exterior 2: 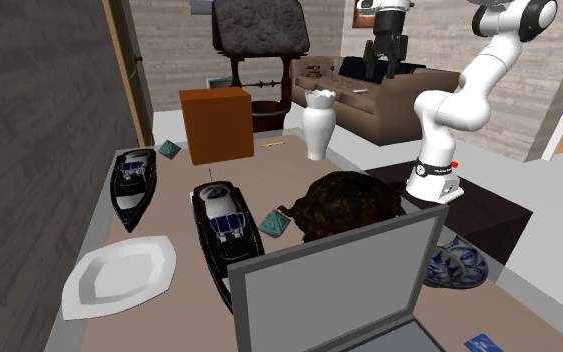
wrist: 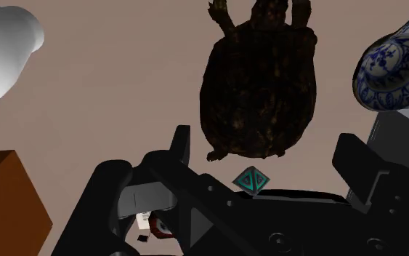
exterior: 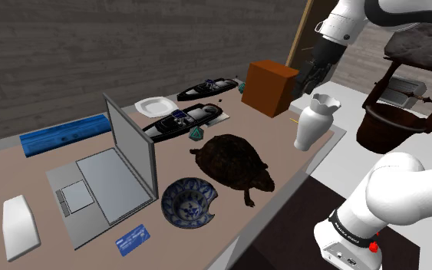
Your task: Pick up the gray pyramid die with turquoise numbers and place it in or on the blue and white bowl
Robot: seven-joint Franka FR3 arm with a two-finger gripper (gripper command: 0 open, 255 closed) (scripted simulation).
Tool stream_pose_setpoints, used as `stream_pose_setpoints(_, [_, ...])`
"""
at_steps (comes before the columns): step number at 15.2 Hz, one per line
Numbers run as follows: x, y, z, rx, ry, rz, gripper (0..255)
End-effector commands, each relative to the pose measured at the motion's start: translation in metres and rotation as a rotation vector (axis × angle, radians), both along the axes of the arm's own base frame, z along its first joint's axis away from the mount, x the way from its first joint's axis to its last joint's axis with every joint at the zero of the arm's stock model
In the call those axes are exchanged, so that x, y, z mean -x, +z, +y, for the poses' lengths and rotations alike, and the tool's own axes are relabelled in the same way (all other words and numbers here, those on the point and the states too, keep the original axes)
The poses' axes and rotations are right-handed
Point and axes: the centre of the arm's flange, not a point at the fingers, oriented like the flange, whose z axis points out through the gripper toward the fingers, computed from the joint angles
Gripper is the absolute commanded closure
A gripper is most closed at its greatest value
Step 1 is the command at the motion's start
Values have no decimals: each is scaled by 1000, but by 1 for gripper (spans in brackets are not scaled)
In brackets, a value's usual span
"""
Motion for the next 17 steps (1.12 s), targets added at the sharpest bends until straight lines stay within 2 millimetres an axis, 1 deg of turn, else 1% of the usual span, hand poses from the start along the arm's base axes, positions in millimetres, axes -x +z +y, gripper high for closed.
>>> stream_pose_setpoints(1, [0, 0, 0, 0, 0, 0, 0])
stream_pose_setpoints(17, [-143, -148, 20, -201, -247, 5, 0])
